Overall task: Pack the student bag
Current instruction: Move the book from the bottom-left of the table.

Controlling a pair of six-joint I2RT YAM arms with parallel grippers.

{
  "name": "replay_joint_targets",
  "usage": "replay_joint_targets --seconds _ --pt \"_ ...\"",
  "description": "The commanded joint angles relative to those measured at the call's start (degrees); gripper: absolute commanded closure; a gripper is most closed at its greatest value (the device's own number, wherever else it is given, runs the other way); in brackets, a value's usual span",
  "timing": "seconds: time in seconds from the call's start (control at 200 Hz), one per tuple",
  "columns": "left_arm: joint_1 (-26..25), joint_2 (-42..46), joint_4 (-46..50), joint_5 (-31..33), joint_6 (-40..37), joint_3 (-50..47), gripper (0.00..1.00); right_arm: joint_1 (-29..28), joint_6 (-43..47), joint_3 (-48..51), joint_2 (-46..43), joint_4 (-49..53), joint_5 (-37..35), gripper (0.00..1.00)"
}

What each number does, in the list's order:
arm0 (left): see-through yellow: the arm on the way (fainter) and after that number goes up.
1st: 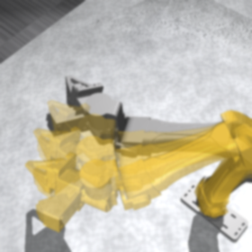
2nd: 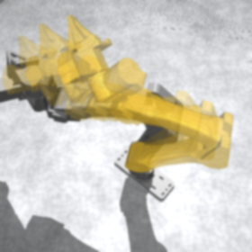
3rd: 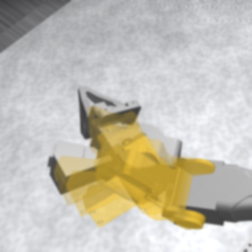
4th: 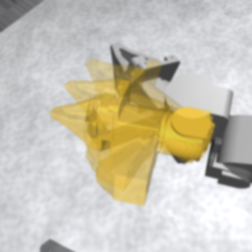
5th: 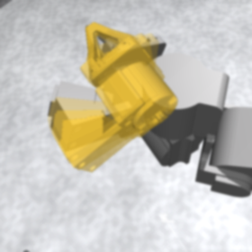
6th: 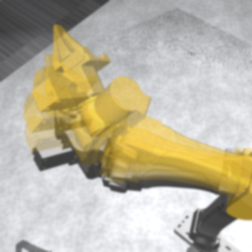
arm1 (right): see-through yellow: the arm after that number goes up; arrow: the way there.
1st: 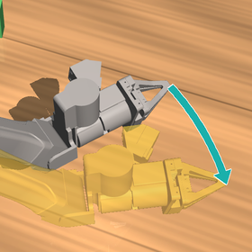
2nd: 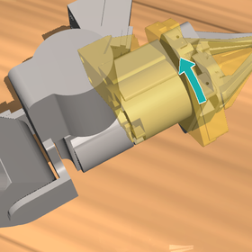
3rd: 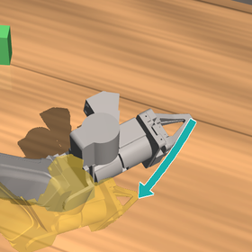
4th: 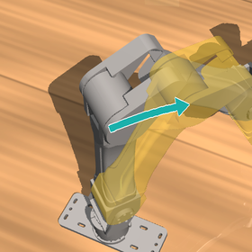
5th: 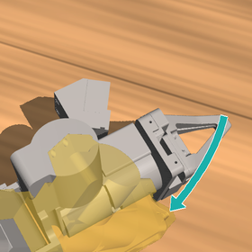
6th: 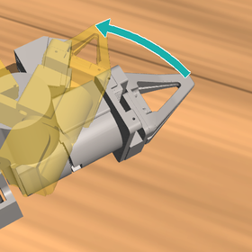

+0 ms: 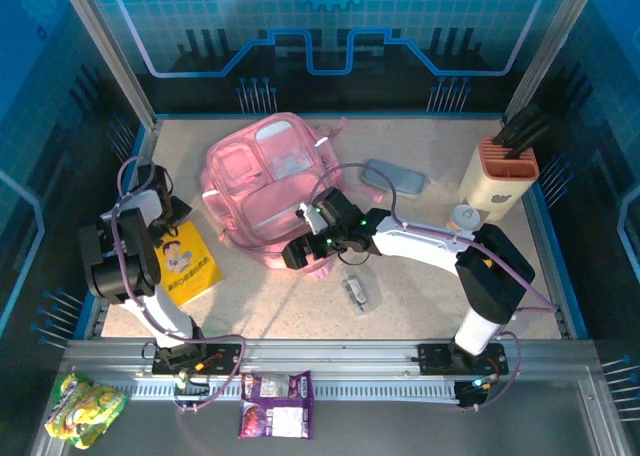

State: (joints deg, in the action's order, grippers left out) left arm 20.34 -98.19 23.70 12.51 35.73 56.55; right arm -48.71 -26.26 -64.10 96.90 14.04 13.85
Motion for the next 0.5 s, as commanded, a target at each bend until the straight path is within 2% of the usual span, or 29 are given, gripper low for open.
replay_joint_targets --seconds 0.0,0.115,0.185,0.255,0.305,0.495 --pt "-1.1 4.8 2.1 -7.5 1.7 -6.4 0.13 0.0 -0.1 -1.4 0.5 3.5 -1.5 0.01" --pt "-1.2 10.2 2.0 -11.4 0.3 -8.6 0.11 -0.7 -2.1 -2.5 1.1 5.4 -0.5 0.05" --pt "-1.2 12.5 2.7 -12.6 -1.1 -8.4 0.04 -2.0 -4.4 -3.1 1.6 4.7 0.4 0.08" --pt "-0.9 15.8 3.7 -14.1 -1.6 -8.4 0.01 -3.8 -5.9 -5.4 3.7 4.5 1.4 0.20" --pt "-0.9 18.7 6.1 -12.7 -1.3 -8.4 0.01 -5.1 -7.0 -7.8 6.1 5.2 1.5 0.26" --pt "0.7 30.6 14.0 -6.3 1.0 -12.3 0.01 -8.6 -10.4 -17.3 15.7 4.8 2.6 0.26"
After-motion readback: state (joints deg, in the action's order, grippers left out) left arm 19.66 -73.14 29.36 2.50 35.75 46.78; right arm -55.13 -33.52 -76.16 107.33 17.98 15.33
